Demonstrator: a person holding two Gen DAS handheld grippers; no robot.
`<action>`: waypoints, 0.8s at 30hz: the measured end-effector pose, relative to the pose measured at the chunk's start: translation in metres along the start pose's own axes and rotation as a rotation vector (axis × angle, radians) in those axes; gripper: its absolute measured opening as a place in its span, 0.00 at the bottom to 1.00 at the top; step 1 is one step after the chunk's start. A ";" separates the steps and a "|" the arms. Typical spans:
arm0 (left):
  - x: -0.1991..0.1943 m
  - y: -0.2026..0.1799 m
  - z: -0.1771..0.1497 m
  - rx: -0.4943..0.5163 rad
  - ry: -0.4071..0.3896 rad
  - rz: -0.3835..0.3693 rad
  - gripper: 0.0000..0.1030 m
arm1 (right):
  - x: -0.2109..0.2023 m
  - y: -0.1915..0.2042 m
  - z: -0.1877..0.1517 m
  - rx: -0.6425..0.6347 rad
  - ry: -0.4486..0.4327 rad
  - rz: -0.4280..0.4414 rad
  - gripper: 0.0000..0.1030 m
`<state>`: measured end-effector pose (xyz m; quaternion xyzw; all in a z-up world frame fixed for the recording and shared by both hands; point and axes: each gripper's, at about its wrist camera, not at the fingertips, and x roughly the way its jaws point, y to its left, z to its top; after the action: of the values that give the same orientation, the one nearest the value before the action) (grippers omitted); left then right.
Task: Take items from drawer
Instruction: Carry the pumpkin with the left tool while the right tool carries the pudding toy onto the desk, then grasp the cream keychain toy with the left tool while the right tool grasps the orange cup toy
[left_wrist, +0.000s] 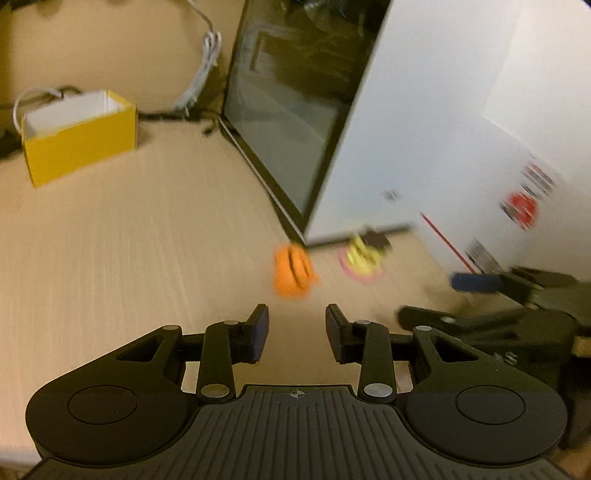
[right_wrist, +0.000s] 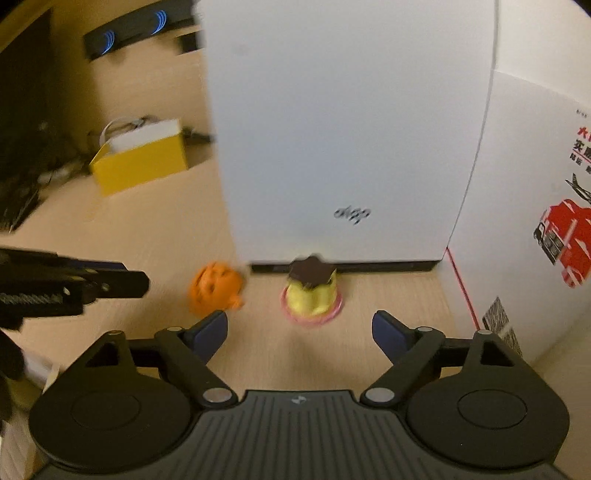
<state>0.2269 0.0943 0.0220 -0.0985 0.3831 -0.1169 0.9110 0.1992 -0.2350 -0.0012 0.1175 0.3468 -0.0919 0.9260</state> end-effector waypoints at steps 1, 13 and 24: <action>-0.006 0.001 -0.011 -0.004 0.021 -0.012 0.36 | -0.001 0.005 -0.005 -0.012 0.016 0.009 0.87; 0.000 0.031 -0.099 -0.122 0.262 0.082 0.35 | 0.015 0.034 -0.055 -0.005 0.181 0.150 0.90; 0.015 0.045 -0.116 -0.217 0.366 0.179 0.35 | 0.042 0.042 -0.063 -0.052 0.309 0.160 0.90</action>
<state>0.1596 0.1224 -0.0806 -0.1389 0.5594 -0.0098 0.8171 0.2019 -0.1809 -0.0687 0.1336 0.4768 0.0105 0.8688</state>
